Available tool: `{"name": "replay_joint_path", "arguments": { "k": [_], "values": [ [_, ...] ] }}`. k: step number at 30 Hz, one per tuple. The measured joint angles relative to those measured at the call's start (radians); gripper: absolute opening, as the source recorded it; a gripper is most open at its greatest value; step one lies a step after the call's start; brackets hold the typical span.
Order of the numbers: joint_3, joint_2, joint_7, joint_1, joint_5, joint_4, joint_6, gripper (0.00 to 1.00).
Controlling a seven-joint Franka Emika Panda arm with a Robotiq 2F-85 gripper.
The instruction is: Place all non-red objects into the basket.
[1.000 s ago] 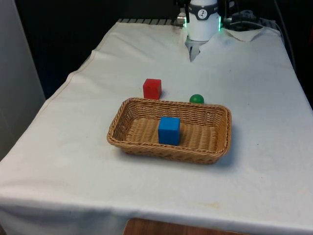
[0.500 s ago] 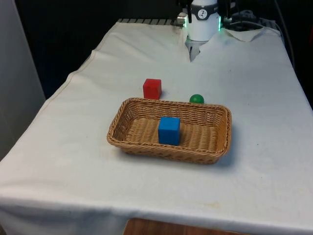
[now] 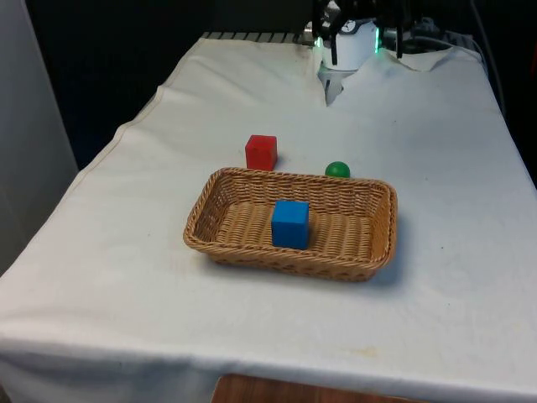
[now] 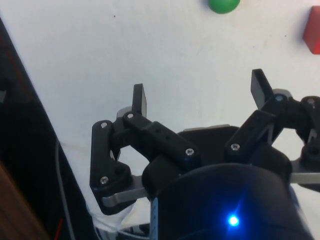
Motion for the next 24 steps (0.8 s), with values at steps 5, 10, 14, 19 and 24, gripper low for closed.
{"name": "replay_joint_path", "arguments": {
  "k": [5,10,14,19,24],
  "values": [
    [0.007,0.013,0.0,0.0,-0.007,-0.022,0.04,1.0],
    [0.009,0.024,0.0,0.0,-0.021,-0.043,0.074,1.0],
    [0.009,0.037,-0.001,0.0,-0.029,-0.057,0.1,1.0],
    [0.009,0.065,-0.001,0.0,-0.039,-0.074,0.146,1.0],
    [0.01,0.09,-0.003,0.0,-0.039,-0.087,0.187,1.0]
  ]
}}
